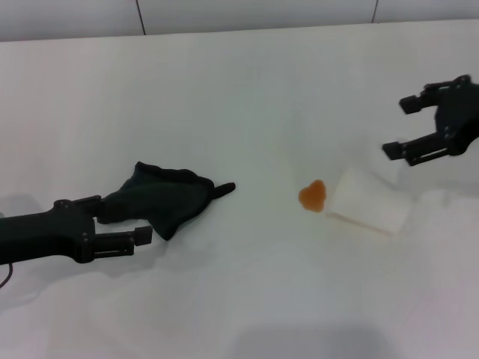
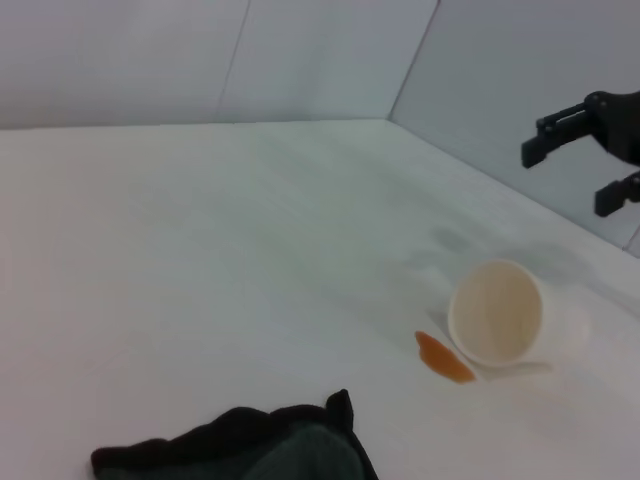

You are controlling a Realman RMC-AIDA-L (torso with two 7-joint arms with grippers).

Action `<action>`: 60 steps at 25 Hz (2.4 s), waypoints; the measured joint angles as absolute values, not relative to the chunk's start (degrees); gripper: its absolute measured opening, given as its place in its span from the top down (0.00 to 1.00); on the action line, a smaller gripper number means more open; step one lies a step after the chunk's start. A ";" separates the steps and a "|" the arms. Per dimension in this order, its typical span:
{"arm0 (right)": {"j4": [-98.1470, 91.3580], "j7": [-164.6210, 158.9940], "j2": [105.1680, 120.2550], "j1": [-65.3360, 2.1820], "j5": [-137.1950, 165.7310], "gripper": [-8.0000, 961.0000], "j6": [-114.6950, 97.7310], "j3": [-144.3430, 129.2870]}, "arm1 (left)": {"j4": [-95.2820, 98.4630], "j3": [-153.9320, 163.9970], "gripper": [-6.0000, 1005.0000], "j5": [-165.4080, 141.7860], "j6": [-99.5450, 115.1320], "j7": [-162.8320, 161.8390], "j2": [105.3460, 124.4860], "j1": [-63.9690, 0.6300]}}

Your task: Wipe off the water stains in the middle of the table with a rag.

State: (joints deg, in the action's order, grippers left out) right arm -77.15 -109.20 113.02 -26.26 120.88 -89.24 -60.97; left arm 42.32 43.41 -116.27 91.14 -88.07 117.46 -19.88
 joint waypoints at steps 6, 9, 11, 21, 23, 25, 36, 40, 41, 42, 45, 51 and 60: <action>-81.95 -121.11 110.17 -32.03 124.72 0.11 -100.24 -59.49 | 42.19 43.42 0.13 -116.31 91.07 -88.08 117.29 -20.38; -82.15 -123.29 109.86 -34.37 127.79 0.11 -103.04 -59.72 | 42.23 43.41 0.13 -116.33 91.05 -88.29 117.28 -20.73; -81.79 -123.92 110.64 -36.04 131.99 0.11 -104.23 -59.95 | 42.18 43.41 0.13 -116.34 91.05 -88.56 117.24 -21.36; -80.71 -123.52 115.14 -37.33 143.84 0.11 -100.69 -67.41 | 42.12 43.36 0.13 -116.37 91.05 -88.70 117.25 -21.78; -80.10 -123.67 115.15 -37.34 143.68 0.11 -100.30 -68.32 | 42.10 43.37 0.13 -116.37 91.05 -88.70 117.20 -21.88; -79.72 -123.80 115.17 -37.41 143.55 0.11 -100.16 -68.57 | 42.10 43.39 0.13 -116.37 91.05 -88.70 117.19 -22.05; -75.41 -124.85 115.36 -38.12 142.78 0.11 -98.60 -69.16 | 42.10 43.14 0.13 -116.37 90.98 -89.39 117.29 -22.51; -73.88 -125.88 115.44 -38.47 142.55 0.12 -98.27 -69.25 | 42.19 43.09 0.13 -116.37 90.86 -89.39 117.42 -22.68; -73.45 -125.97 115.46 -38.56 142.42 0.12 -98.03 -69.32 | 42.19 43.07 0.13 -116.36 90.74 -89.40 117.43 -22.80; -72.94 -126.00 115.47 -38.65 142.21 0.12 -97.65 -69.46 | 42.18 43.07 0.13 -116.36 90.55 -89.43 117.44 -22.89; -71.61 -126.22 115.49 -38.73 142.10 0.12 -96.74 -69.76 | 42.15 43.17 0.13 -116.37 90.14 -89.52 117.50 -23.13; -69.62 -126.31 115.49 -38.81 142.11 0.12 -94.75 -69.93 | 42.11 43.23 0.13 -116.36 89.68 -89.55 117.61 -23.23; -68.32 -126.05 115.40 -38.82 142.11 0.12 -93.23 -71.81 | 42.09 43.43 0.13 -116.37 89.54 -89.56 117.59 -23.29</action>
